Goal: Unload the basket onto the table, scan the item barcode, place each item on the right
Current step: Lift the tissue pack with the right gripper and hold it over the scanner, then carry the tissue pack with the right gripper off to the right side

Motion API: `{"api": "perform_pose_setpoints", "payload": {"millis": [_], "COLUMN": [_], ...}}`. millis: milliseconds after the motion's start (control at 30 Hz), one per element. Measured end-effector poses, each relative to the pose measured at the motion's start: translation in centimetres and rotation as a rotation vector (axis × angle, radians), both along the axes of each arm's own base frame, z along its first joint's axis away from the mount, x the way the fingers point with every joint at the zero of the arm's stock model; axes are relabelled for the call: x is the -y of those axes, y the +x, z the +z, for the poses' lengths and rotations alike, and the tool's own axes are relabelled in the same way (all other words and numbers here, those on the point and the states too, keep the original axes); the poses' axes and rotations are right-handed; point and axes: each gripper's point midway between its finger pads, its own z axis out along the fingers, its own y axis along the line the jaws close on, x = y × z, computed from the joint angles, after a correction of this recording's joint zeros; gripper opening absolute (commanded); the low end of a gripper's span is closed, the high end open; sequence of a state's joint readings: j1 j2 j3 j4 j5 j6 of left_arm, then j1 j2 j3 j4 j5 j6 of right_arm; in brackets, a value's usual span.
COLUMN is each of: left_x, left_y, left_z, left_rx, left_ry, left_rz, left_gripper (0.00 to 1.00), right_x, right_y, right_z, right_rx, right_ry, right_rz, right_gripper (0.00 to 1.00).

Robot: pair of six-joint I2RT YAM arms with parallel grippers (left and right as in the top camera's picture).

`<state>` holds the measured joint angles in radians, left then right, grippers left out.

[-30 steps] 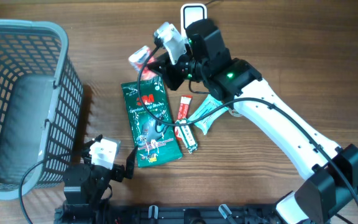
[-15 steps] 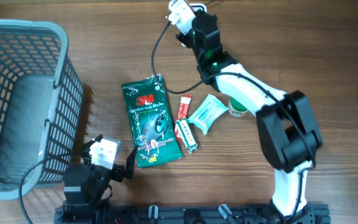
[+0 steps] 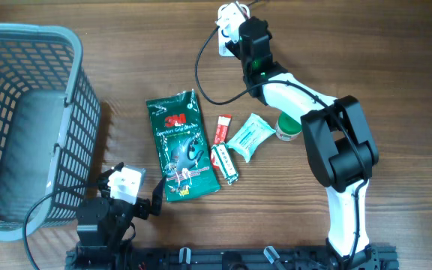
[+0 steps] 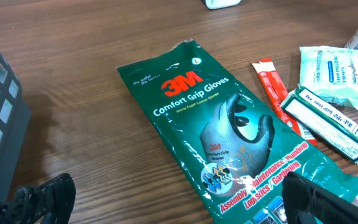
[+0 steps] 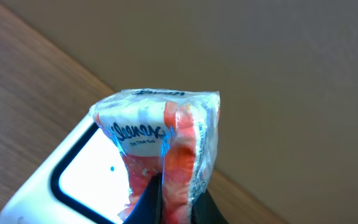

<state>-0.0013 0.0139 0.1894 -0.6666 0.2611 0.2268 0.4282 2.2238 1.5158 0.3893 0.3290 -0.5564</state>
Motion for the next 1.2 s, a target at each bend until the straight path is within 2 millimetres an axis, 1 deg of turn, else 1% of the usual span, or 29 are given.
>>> {"api": "perform_pose_setpoints", "payload": {"millis": [100, 133, 167, 233, 267, 300, 333, 367, 400, 433, 467, 500, 533, 567, 600, 633, 700, 733, 800, 867, 900, 933, 967, 1033, 1067, 1133, 1200], "left_x": [0.0, 0.0, 0.0, 0.0, 0.0, 0.0, 0.0, 0.0, 0.0, 0.0, 0.0, 0.0, 0.0, 0.0, 0.0, 0.0, 0.0, 0.0, 0.0, 0.0, 0.0, 0.0, 0.0, 0.0, 0.0, 0.0, 0.0], "left_y": [0.0, 0.0, 0.0, 0.0, 0.0, 0.0, 0.0, 0.0, 0.0, 0.0, 0.0, 0.0, 0.0, 0.0, 0.0, 0.0, 0.0, 0.0, 0.0, 0.0, 0.0, 0.0, 0.0, 0.0, 0.0, 0.0, 0.0], "left_z": [0.0, 0.0, 0.0, 0.0, 0.0, 0.0, 0.0, 0.0, 0.0, 0.0, 0.0, 0.0, 0.0, 0.0, 0.0, 0.0, 0.0, 0.0, 0.0, 0.0, 0.0, 0.0, 0.0, 0.0, 0.0, 0.0, 0.0], "left_rx": [0.000, 0.000, 0.000, 0.000, 0.000, 0.000, 0.000, 0.000, 0.000, 0.000, 0.000, 0.000, 0.000, 0.000, 0.000, 0.000, 0.000, 0.000, 0.000, 0.000, 0.000, 0.000, 0.000, 0.000, 0.000, 0.000, 0.000], "left_ry": [0.000, 0.000, 0.000, 0.000, 0.000, 0.000, 0.000, 0.000, 0.000, 0.000, 0.000, 0.000, 0.000, 0.000, 0.000, 0.000, 0.000, 0.000, 0.000, 0.000, 0.000, 0.000, 0.000, 0.000, 0.000, 0.000, 0.000], "left_rz": [0.000, 0.000, 0.000, 0.000, 0.000, 0.000, 0.000, 0.000, 0.000, 0.000, 0.000, 0.000, 0.000, 0.000, 0.000, 0.000, 0.000, 0.000, 0.000, 0.000, 0.000, 0.000, 0.000, 0.000, 0.000, 0.000, 0.000], "left_gripper": [1.00, 1.00, 1.00, 1.00, 1.00, 1.00, 1.00, 1.00, 1.00, 1.00, 1.00, 1.00, 1.00, 1.00, 1.00, 1.00, 1.00, 1.00, 1.00, 1.00, 1.00, 1.00, 1.00, 1.00, 1.00, 1.00, 1.00], "right_x": [0.9, 1.5, 2.4, 5.0, 7.0, 10.1, 12.8, 16.7, 21.1, 26.2, 30.5, 35.8, 38.6, 42.4, 45.8, 48.8, 54.1, 56.1, 58.0, 59.5, 60.0, 60.1, 59.9, 59.2, 58.6, 57.8, 56.5], "right_y": [0.4, 0.5, 0.2, -0.6, -1.3, -2.0, -2.7, -3.5, -4.3, -5.4, -6.4, -7.9, -9.1, -10.8, -12.5, -14.3, -17.9, -19.8, -21.7, -23.2, -23.8, -24.2, -24.3, -24.1, -23.8, -22.9, -21.6], "right_z": [0.5, 1.1, 1.0, 2.1, 2.9, 4.8, 6.1, 8.0, 9.7, 10.5, 10.8, 10.3, 9.7, 8.5, 7.2, 6.1, 3.6, 2.1, -0.2, -3.4, -5.6, -7.2, -8.4, -10.0, -10.6, -10.4, -8.7], "right_rx": [-0.027, -0.038, -0.087, -0.131, -0.160, -0.167, -0.180, -0.178, -0.172, -0.176, -0.178, -0.194, -0.210, -0.232, -0.248, -0.258, -0.265, -0.273, -0.295, -0.332, -0.362, -0.389, -0.414, -0.446, -0.461, -0.461, -0.439], "right_ry": [-0.024, -0.041, -0.076, -0.106, -0.122, -0.117, -0.108, -0.082, -0.045, -0.009, 0.021, 0.056, 0.087, 0.144, 0.204, 0.257, 0.376, 0.442, 0.537, 0.675, 0.756, 0.807, 0.843, 0.891, 0.918, 0.973, 1.076], "right_rz": [-0.059, -0.095, -0.125, -0.206, -0.264, -0.350, -0.417, -0.511, -0.613, -0.725, -0.818, -0.930, -0.991, -1.064, -1.127, -1.187, -1.292, -1.340, -1.379, -1.392, -1.389, -1.388, -1.386, -1.378, -1.361, -1.312, -1.233], "right_gripper": [0.04, 0.04, 0.04, 0.05, 0.04, 0.04, 0.04, 0.04, 0.04, 0.04, 0.04, 0.04, 0.04, 0.04, 0.04, 0.04, 0.04, 0.04, 0.04, 0.04, 0.05, 0.21, 0.59, 0.96, 1.00, 1.00, 0.99]}}
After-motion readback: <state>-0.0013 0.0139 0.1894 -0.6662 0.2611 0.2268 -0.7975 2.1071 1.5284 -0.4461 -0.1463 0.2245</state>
